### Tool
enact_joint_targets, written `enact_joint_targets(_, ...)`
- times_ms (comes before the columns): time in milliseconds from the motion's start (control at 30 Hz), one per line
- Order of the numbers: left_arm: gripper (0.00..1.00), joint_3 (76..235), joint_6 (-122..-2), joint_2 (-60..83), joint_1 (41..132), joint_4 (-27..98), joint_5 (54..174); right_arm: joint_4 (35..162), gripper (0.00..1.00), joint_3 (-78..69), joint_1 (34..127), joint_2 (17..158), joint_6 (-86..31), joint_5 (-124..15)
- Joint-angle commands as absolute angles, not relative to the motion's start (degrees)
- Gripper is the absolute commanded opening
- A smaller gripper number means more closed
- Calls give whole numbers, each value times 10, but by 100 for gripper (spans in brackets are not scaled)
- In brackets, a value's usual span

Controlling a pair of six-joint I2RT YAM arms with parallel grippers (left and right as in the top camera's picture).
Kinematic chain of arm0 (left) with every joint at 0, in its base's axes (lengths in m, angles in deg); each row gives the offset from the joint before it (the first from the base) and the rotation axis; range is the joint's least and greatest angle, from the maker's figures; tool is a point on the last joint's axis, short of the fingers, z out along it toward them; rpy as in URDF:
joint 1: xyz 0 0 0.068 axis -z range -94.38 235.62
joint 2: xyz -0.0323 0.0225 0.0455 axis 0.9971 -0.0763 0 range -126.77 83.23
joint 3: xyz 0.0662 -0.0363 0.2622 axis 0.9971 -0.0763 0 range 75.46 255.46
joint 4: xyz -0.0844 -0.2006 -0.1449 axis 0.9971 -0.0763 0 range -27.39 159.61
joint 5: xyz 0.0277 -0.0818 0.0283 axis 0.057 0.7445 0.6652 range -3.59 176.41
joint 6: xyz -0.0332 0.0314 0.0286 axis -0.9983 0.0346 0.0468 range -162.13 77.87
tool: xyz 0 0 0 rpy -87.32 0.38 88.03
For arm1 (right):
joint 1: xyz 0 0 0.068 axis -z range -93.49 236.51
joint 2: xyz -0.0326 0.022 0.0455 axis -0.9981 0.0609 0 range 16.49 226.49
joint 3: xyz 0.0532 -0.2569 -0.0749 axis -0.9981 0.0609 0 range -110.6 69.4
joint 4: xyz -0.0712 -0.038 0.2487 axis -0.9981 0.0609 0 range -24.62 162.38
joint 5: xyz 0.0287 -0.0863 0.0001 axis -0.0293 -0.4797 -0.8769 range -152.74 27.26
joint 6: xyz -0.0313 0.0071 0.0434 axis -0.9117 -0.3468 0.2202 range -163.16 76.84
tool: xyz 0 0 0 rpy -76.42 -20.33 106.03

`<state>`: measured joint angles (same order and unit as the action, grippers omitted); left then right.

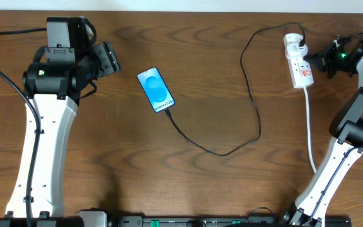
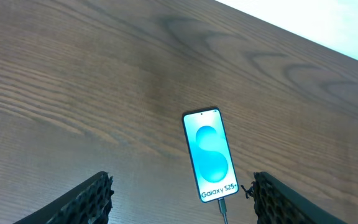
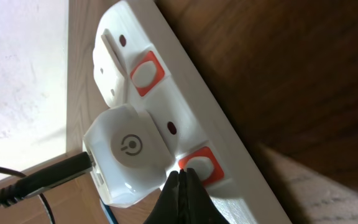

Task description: Plug charger to phone and switch on socket

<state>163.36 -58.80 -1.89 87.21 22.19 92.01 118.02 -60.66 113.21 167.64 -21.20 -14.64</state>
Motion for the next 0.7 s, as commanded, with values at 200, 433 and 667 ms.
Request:
enact_joint_targets(200, 73, 1634, -585, -25, 869, 221, 913, 1191, 1, -602, 1113, 1692, -209, -197)
enact_joint_targets(433, 73, 1634, -585, -25, 869, 221, 913, 1188, 1, -602, 1113, 1692, -205, -200)
enact_joint_targets(667, 73, 1634, -585, -25, 869, 221, 913, 1181, 1, -602, 1113, 1692, -196, -208)
